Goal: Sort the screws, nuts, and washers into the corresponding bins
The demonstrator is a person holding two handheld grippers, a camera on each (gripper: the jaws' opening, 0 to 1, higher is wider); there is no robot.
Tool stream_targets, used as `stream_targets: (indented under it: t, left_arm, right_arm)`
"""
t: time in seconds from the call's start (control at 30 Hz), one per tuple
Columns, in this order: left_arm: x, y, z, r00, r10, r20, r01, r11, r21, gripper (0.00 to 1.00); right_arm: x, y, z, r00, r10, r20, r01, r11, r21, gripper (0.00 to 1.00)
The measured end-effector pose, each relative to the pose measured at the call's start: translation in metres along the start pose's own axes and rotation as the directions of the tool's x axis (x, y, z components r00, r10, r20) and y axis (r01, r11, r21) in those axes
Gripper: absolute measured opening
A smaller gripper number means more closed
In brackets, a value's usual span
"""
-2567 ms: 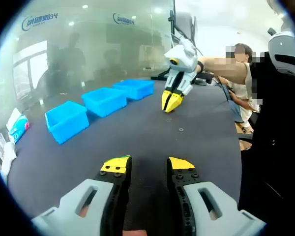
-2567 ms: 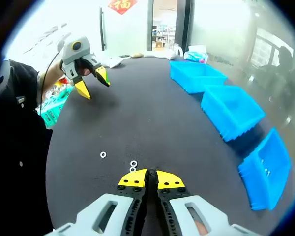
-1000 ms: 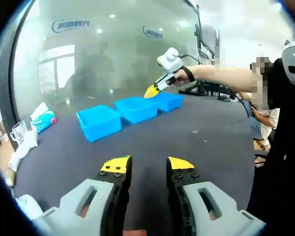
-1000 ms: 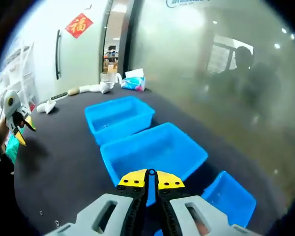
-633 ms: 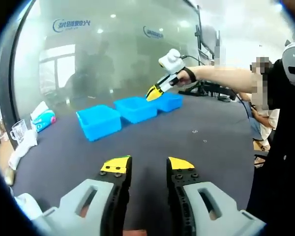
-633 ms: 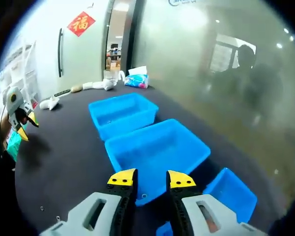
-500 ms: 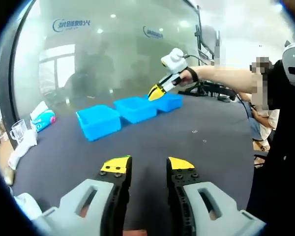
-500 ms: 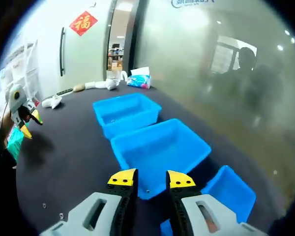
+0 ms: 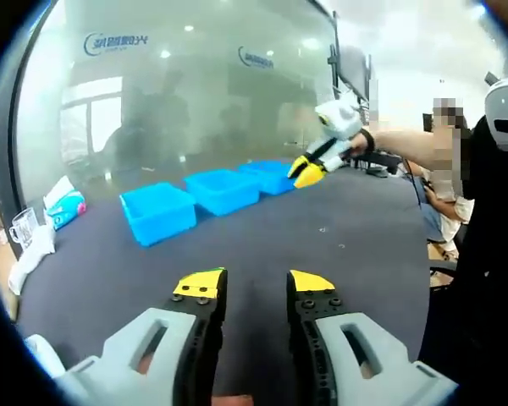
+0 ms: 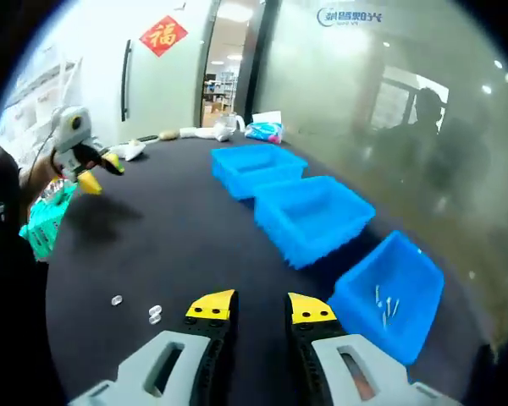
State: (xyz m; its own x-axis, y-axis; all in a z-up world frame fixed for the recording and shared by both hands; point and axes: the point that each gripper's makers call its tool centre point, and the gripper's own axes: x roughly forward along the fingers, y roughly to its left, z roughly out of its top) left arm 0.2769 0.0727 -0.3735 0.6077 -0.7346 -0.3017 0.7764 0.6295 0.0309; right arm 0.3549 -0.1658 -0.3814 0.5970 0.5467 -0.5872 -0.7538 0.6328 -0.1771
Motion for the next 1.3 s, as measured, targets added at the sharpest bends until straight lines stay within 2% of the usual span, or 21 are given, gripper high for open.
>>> stream_targets:
  t: [0.13,0.33,0.7,0.8,1.07,1.2,1.3]
  left_arm:
    - [0.002,-0.007,0.001,1.0,-0.024,-0.004,0.024,1.0,0.007,0.27]
    - [0.005,-0.019,0.0,0.997,-0.068,-0.023,0.068,0.997,0.022,0.28]
    - [0.008,-0.032,0.002,0.992,-0.119,-0.045,0.121,0.991,0.048,0.28]
    - [0.008,-0.036,0.002,0.989,-0.139,-0.054,0.142,0.988,0.057,0.28]
    - [0.009,-0.041,-0.001,0.986,-0.154,-0.071,0.159,0.985,0.066,0.28]
    - [0.009,-0.041,-0.003,0.985,-0.152,-0.076,0.157,0.985,0.068,0.28]
    - [0.008,-0.043,-0.004,0.985,-0.155,-0.075,0.16,0.985,0.066,0.28]
  right_arm:
    - [-0.019,0.023,-0.015,1.0,0.012,0.022,-0.012,1.0,0.019,0.19]
    - [-0.039,0.055,-0.042,0.999,0.041,0.001,-0.041,0.999,0.018,0.19]
    - [-0.057,0.097,-0.067,0.994,0.107,-0.005,-0.107,0.994,0.029,0.18]
    - [-0.062,0.105,-0.068,0.993,0.119,-0.008,-0.119,0.993,0.028,0.18]
    - [-0.064,0.105,-0.066,0.993,0.117,-0.009,-0.117,0.993,0.018,0.18]
    - [-0.055,0.1,-0.058,0.995,0.097,-0.014,-0.097,0.995,-0.007,0.17]
    - [-0.047,0.103,-0.051,0.993,0.12,-0.022,-0.12,0.993,-0.009,0.17]
